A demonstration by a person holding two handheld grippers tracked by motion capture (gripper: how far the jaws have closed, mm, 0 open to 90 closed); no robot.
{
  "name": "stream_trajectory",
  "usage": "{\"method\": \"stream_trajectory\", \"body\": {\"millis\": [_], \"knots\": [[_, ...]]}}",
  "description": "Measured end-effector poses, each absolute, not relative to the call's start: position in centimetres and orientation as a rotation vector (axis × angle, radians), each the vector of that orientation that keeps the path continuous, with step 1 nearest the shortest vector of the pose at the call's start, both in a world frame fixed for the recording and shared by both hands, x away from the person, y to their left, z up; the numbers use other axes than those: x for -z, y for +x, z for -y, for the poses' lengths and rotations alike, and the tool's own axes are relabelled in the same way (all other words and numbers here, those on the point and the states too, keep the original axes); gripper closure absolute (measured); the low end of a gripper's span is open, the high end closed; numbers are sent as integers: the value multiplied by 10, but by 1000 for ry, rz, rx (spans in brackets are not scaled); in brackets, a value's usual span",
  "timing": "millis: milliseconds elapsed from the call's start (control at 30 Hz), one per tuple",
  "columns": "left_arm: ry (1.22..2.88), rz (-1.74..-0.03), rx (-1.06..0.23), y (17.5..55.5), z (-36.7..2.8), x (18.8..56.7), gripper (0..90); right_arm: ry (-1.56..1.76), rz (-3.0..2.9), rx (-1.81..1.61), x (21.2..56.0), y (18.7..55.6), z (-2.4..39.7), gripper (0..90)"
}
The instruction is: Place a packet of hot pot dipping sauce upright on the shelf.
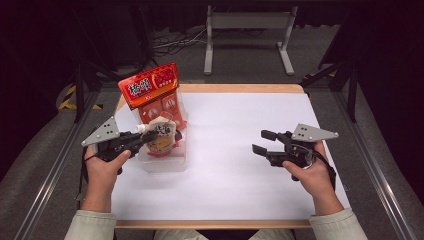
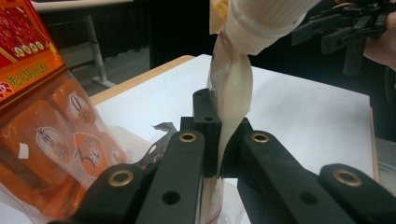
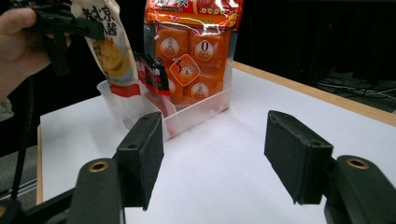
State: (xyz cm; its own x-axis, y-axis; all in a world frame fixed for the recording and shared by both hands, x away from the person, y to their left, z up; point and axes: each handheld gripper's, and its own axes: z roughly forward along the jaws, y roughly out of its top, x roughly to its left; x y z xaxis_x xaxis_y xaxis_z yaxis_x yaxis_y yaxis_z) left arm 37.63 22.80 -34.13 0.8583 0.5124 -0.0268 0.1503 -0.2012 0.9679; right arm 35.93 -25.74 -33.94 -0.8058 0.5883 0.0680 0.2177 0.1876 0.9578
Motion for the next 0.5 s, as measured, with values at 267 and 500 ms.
{"method": "stream_trajectory", "body": {"millis": [267, 500], "knots": [[1786, -515, -325, 380, -225, 351, 887, 767, -2143, -1654, 338, 359, 260, 376], [1806, -521, -306, 384, -222, 358, 887, 776, -2125, -1647, 336, 358, 265, 374]]}}
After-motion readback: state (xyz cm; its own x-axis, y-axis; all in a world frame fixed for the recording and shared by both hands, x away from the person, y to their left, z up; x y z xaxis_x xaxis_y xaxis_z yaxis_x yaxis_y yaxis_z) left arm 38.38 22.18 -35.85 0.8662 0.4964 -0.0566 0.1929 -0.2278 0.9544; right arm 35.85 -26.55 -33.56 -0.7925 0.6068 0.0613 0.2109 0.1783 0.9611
